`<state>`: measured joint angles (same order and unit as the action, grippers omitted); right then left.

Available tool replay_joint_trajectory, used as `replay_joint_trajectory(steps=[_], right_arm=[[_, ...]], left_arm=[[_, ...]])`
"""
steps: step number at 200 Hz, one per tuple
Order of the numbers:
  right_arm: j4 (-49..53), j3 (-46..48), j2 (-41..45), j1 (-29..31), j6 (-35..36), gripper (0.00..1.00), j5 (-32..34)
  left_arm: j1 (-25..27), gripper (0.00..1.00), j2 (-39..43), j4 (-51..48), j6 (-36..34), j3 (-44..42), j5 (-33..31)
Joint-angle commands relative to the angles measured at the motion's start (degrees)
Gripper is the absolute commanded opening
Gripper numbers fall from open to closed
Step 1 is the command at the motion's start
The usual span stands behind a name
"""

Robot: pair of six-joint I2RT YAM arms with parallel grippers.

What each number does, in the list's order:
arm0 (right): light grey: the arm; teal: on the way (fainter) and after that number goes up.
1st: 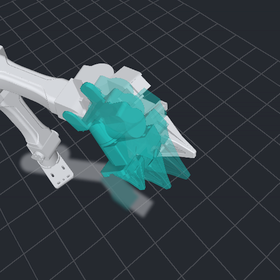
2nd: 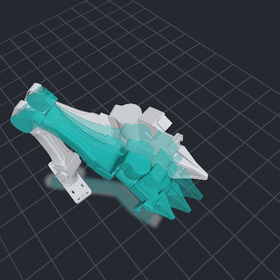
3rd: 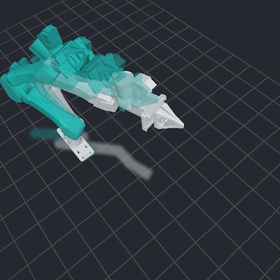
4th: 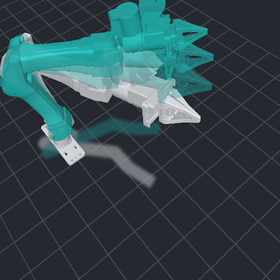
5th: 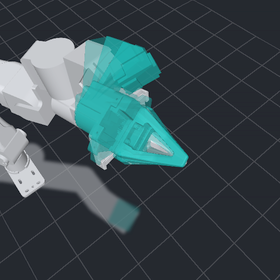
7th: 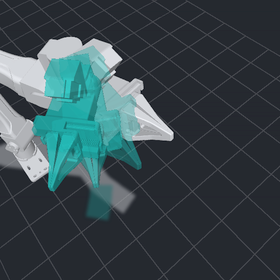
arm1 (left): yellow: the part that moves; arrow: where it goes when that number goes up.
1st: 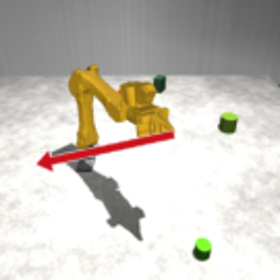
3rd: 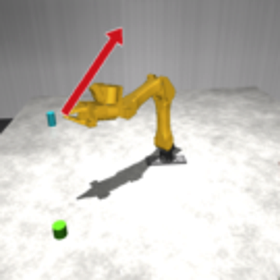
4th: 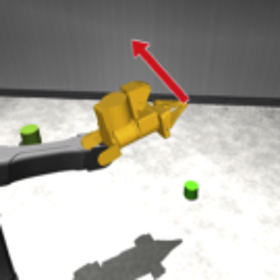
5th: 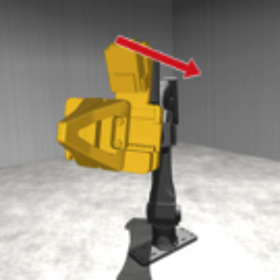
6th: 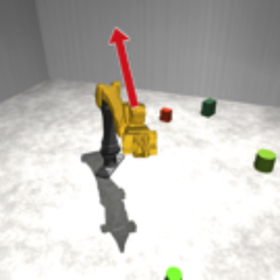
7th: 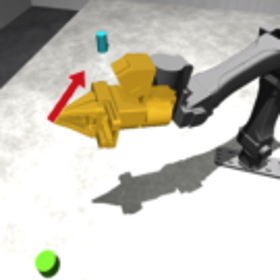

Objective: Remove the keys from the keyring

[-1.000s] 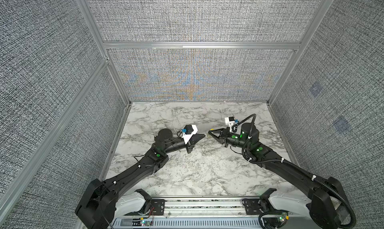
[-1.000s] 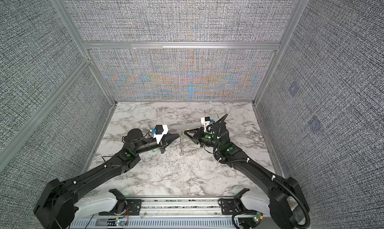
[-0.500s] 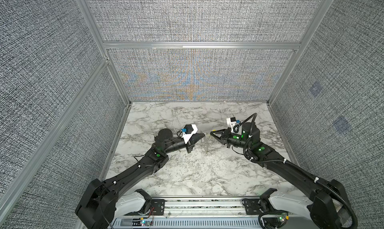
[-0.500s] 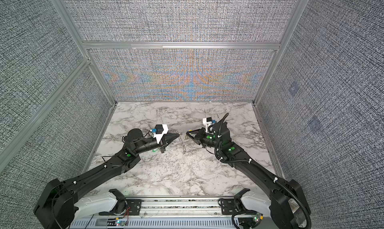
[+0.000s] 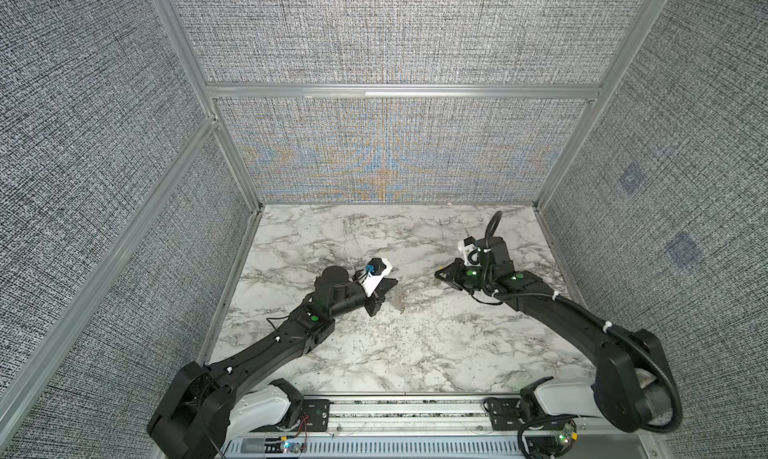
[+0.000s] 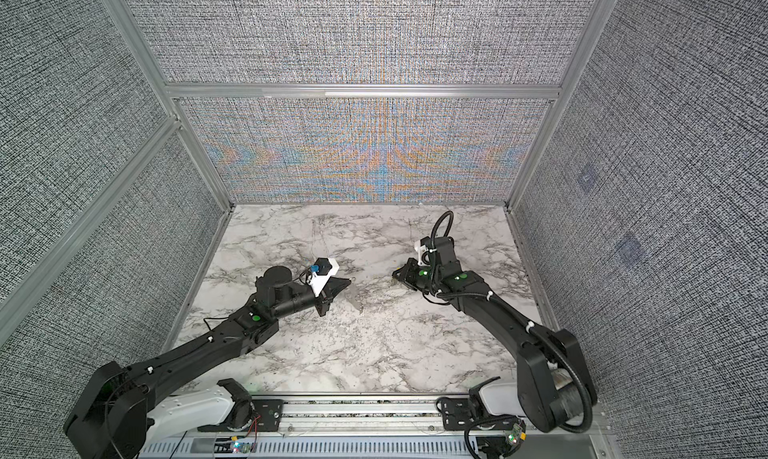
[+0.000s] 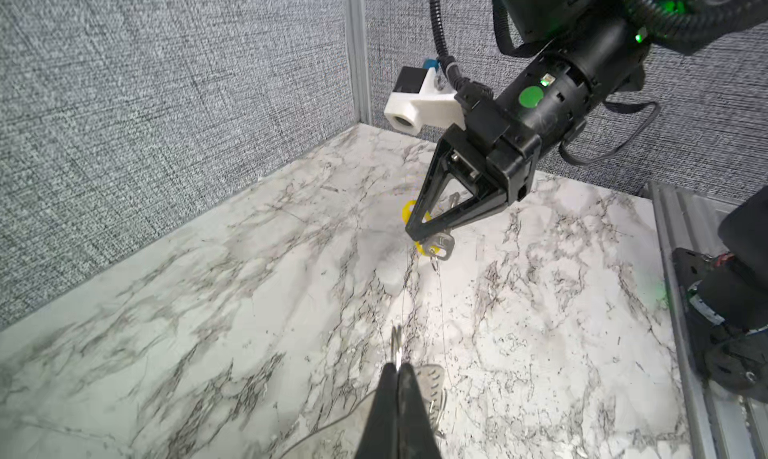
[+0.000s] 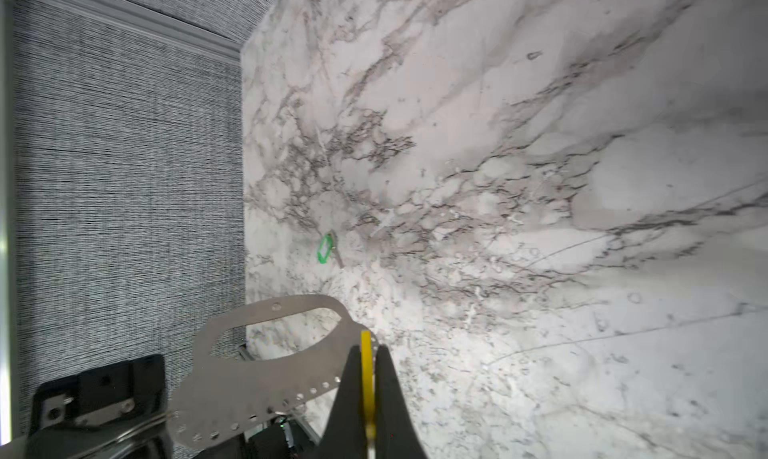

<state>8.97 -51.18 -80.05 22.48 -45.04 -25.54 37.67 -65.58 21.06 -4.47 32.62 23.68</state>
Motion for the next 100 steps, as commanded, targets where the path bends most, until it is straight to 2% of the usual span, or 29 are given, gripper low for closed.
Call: replay_joint_trajectory(steps=[1,71,100], right_arm=[[3.3,-1.4,-4.5,-0.3,8.0,0.00,-0.2],[1.2,-5.5,-18.6,-1.7,13.9,0.00,-2.2],[1.7,-6.6,-20.7,-1.8,15.4,0.11,-0.1]], left_arm=[[-0.1,0.00,-0.2,0.3,0.6,-0.7,-2.9],[-0.1,0.00,-3.3,1.7,2.3,-1.9,-5.3],[-0.3,0.00,-4.9,1.5,2.4,-1.2,-5.6]])
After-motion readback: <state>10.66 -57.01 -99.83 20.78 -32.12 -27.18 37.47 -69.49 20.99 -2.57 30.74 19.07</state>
